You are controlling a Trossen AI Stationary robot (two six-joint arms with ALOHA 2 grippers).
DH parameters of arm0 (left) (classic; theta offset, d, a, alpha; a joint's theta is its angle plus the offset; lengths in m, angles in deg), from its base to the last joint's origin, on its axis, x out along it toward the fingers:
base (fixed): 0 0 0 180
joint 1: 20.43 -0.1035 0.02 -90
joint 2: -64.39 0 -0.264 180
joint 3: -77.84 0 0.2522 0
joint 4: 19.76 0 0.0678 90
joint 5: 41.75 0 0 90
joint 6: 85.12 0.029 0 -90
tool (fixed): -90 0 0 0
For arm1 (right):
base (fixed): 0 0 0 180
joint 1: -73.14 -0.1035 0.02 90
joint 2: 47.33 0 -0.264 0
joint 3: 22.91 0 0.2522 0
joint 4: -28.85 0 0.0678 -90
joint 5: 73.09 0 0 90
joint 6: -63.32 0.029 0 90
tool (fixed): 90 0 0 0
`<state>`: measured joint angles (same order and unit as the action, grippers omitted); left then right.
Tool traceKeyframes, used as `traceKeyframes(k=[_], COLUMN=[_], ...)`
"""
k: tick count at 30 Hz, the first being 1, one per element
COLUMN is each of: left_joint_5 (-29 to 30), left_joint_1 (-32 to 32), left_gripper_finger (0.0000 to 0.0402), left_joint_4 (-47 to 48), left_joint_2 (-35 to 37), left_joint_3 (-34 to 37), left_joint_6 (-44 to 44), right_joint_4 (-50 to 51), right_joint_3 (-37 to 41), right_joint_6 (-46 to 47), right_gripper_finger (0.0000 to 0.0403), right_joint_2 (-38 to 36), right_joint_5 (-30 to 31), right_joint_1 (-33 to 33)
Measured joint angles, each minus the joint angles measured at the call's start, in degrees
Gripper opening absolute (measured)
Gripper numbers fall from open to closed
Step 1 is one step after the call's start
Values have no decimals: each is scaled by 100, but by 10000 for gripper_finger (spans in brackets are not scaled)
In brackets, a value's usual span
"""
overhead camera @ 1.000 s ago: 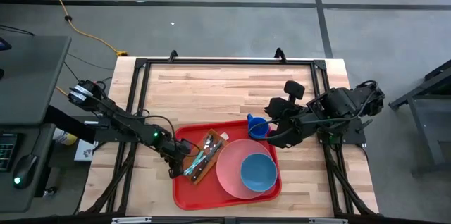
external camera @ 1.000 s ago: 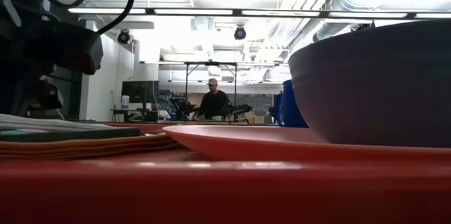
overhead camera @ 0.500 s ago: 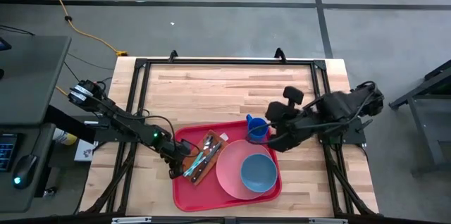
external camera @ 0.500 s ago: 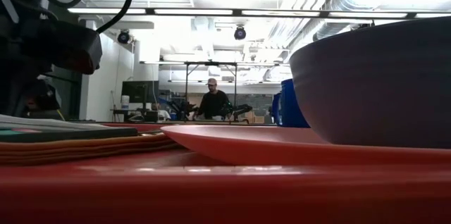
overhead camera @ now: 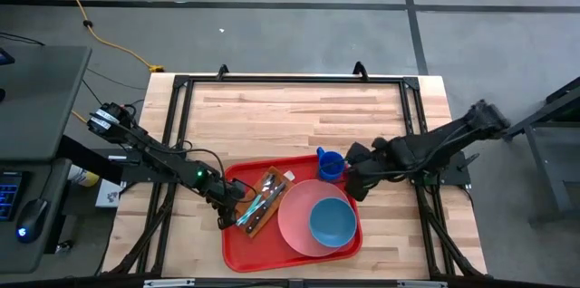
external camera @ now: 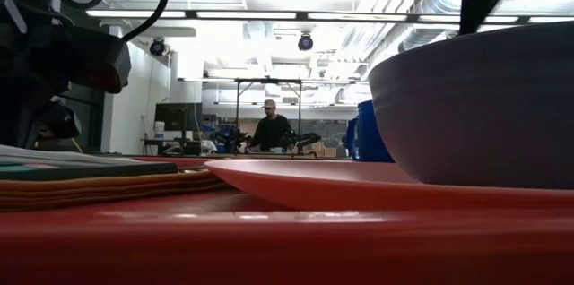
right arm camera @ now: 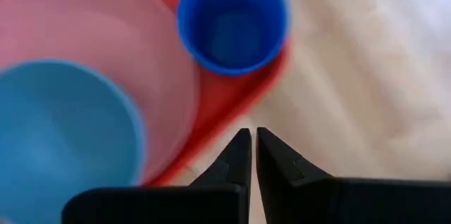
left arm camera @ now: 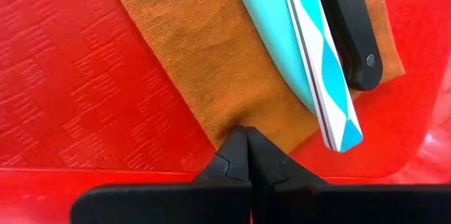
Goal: Set up tray
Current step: Adjust the orange napkin on the red serving tray
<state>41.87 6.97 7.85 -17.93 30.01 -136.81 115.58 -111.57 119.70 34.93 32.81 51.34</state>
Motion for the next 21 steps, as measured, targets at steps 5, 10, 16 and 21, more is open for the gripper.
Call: traceKeyframes(k=[5, 10, 16, 21], left_joint_5=[71, 95, 115, 128], left_joint_1=[0, 0, -2, -2], left_gripper_finger=[8, 16, 12, 14], left_joint_4=[-2, 0, 0, 0], left_joint_2=[0, 0, 0, 0], left_joint_3=[0, 0, 0, 0], left_joint_6=[63, 99, 104, 104], right_joint_4=[-2017, -3158, -4646, -5227], right_joint_3=[1846, 3379, 4653, 5258], right_joint_6=[907, 1801, 2442, 2823], right_gripper_finger=[0, 0, 0, 0], right_joint_2=[-1148, -2009, -2537, -2520], right_joint_5=[-216, -293, -433, -431], right_joint_1=[-106, -184, -162, -30])
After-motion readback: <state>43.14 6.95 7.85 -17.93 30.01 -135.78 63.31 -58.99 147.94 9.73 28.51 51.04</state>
